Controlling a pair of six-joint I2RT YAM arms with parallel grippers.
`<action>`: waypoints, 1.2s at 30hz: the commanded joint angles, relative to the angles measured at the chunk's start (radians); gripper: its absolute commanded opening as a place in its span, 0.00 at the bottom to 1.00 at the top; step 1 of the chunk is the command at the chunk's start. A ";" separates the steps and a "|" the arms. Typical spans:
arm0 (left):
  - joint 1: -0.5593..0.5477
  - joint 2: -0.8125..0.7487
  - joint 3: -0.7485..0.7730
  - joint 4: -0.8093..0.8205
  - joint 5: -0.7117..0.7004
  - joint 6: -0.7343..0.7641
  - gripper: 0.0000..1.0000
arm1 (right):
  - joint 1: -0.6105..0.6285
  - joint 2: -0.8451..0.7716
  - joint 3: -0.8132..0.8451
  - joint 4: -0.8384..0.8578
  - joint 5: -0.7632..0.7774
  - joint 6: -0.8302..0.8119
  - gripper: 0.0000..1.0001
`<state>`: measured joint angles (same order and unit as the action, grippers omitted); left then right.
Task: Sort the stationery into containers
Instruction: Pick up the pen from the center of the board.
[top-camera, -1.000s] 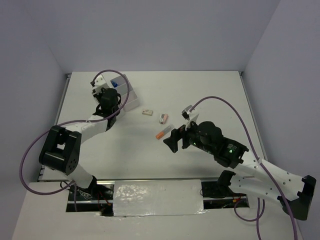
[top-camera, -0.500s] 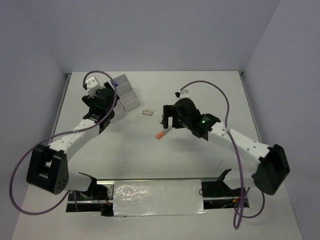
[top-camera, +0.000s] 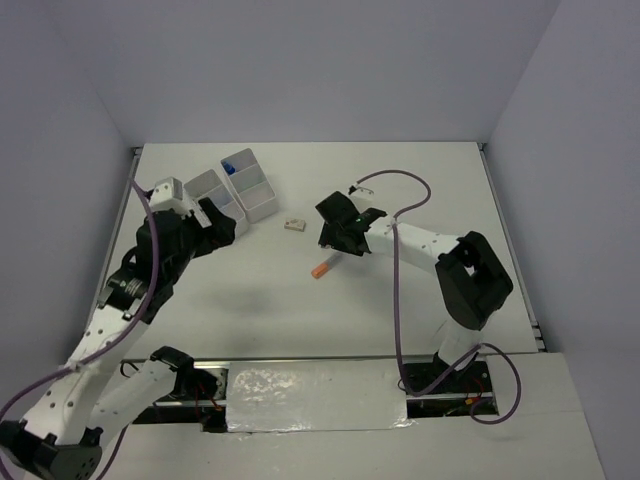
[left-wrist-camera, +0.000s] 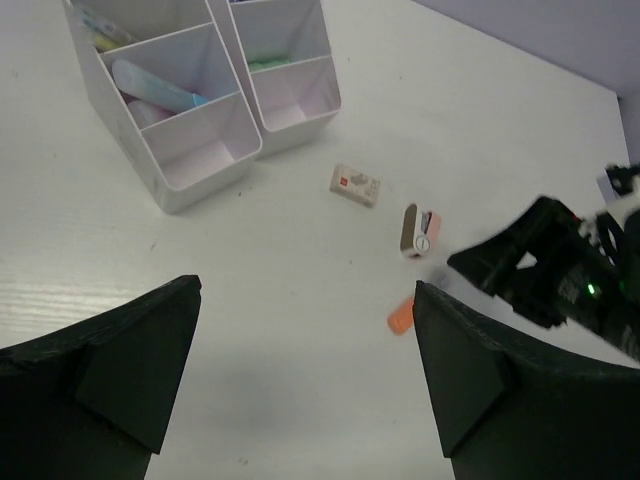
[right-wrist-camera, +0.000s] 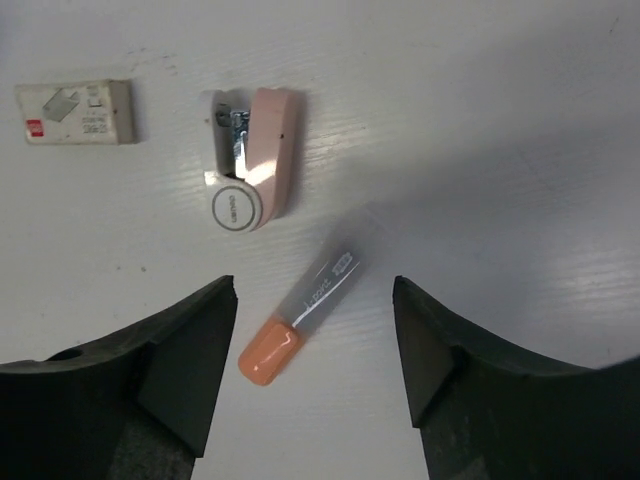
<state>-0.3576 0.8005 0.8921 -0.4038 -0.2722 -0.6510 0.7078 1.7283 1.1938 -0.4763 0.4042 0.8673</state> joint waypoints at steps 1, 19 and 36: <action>-0.004 -0.099 0.007 -0.118 0.096 0.065 0.99 | -0.021 0.053 0.055 -0.041 0.041 0.099 0.69; 0.005 -0.155 -0.013 -0.158 0.057 0.093 0.99 | -0.019 0.223 0.116 -0.157 0.028 0.216 0.54; 0.003 -0.172 -0.248 0.026 0.326 -0.027 0.99 | 0.031 -0.126 -0.154 0.079 -0.071 0.259 0.00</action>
<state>-0.3557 0.6128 0.6811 -0.4919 -0.0868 -0.6388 0.6971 1.7454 1.0637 -0.5072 0.3431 1.1191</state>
